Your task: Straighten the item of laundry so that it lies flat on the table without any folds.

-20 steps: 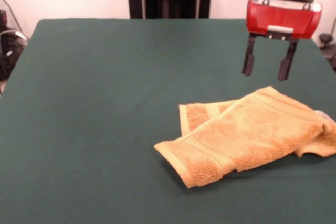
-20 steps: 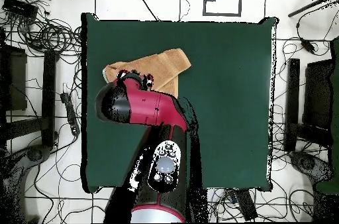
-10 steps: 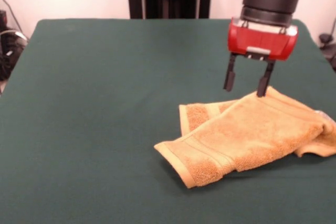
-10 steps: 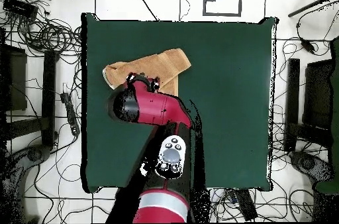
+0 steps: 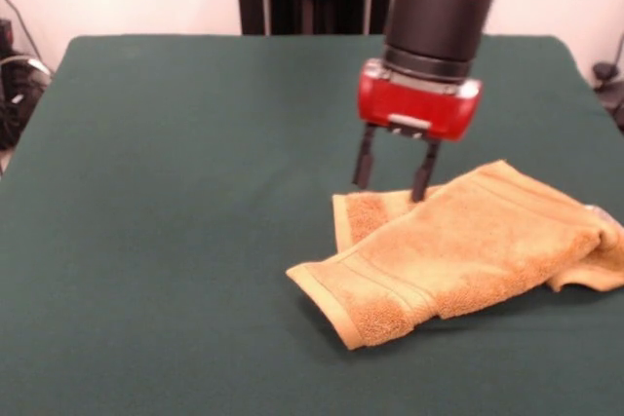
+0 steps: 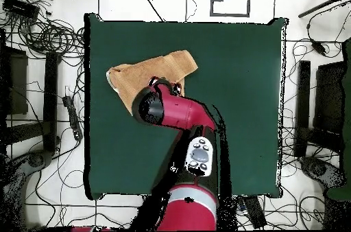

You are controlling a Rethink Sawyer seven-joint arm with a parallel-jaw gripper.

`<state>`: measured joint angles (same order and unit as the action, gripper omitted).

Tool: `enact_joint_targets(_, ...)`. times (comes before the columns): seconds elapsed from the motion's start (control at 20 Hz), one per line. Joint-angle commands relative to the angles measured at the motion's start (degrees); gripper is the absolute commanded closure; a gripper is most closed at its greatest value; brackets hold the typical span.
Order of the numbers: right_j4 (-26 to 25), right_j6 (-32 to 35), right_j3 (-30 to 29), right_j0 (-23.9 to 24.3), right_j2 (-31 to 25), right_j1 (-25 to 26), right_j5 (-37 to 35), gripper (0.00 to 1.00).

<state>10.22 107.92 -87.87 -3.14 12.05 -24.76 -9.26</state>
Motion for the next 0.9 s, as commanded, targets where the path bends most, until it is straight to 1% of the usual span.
enact_joint_targets(0.05, -2.5, 5.7, -3.1, 3.4, -8.5, 0.3, 1.9, 0.00)
enact_joint_targets(0.3, -3.5, 5.2, -2.9, 4.5, -9.1, -0.1, 1.0, 0.00)
enact_joint_targets(0.5, -3.7, 6.1, -2.1, 3.7, -8.9, 1.6, 2.3, 0.00)
enact_joint_targets(0.65, -3.0, 8.1, -2.2, 2.3, -8.1, 2.5, 3.3, 0.00)
enact_joint_targets(0.9, -1.5, 9.0, -3.1, 2.3, -9.3, 1.9, 0.5, 0.00)
